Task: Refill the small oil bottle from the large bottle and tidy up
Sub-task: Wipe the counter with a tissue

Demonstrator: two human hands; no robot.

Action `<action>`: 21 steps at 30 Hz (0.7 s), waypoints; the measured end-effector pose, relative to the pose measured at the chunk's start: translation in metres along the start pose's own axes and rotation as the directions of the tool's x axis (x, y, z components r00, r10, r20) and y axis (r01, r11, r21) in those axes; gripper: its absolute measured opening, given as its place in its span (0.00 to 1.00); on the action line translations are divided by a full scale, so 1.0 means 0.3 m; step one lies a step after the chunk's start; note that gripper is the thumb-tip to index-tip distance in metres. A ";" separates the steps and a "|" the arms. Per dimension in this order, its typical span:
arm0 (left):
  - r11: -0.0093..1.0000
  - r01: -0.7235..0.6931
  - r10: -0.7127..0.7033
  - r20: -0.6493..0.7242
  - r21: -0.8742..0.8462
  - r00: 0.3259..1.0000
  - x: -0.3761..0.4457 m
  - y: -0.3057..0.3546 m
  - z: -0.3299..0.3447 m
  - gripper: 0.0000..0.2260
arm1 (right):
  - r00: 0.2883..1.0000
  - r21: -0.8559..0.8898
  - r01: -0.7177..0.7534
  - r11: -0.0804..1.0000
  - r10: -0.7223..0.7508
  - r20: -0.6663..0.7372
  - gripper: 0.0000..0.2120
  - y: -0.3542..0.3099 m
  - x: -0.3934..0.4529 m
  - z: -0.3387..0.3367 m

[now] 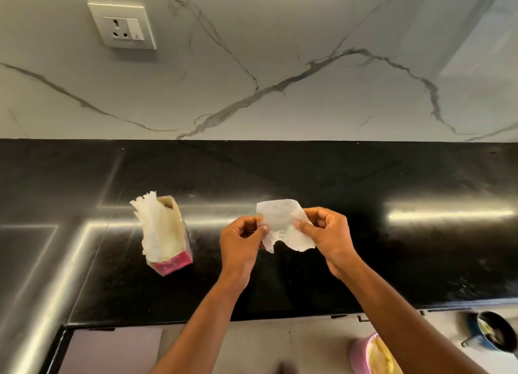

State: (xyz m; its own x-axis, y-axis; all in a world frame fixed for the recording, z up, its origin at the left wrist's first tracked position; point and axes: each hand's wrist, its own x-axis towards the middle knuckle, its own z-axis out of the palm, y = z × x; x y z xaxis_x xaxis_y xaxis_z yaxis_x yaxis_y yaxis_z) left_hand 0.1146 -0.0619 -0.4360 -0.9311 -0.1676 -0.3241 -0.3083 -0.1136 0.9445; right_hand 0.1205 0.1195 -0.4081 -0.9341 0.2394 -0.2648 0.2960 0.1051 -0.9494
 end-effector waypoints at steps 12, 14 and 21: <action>0.872 -0.357 0.316 0.172 0.334 0.933 -0.086 -0.075 0.167 0.08 | 0.940 -0.381 0.257 0.888 -0.321 -0.114 0.06 0.093 -0.058 -0.003; 0.860 -0.375 0.310 0.229 0.347 0.923 -0.081 -0.097 0.172 0.11 | 0.968 -0.293 0.209 0.933 -0.239 -0.070 0.08 0.116 -0.054 0.002; 0.935 -0.198 0.105 0.303 0.295 0.947 -0.057 -0.165 0.131 0.24 | 1.000 -0.015 0.016 1.000 -0.016 -0.008 0.08 0.201 -0.051 -0.012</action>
State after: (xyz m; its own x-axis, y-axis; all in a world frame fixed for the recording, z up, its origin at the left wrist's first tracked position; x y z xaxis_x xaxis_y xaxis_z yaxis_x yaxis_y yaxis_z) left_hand 0.1382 -0.0151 -0.4750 -0.9735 0.1260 -0.1910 -0.1609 0.2162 0.9630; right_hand 0.1534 0.1257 -0.4606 -0.9371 0.2457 -0.2480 0.2840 0.1236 -0.9508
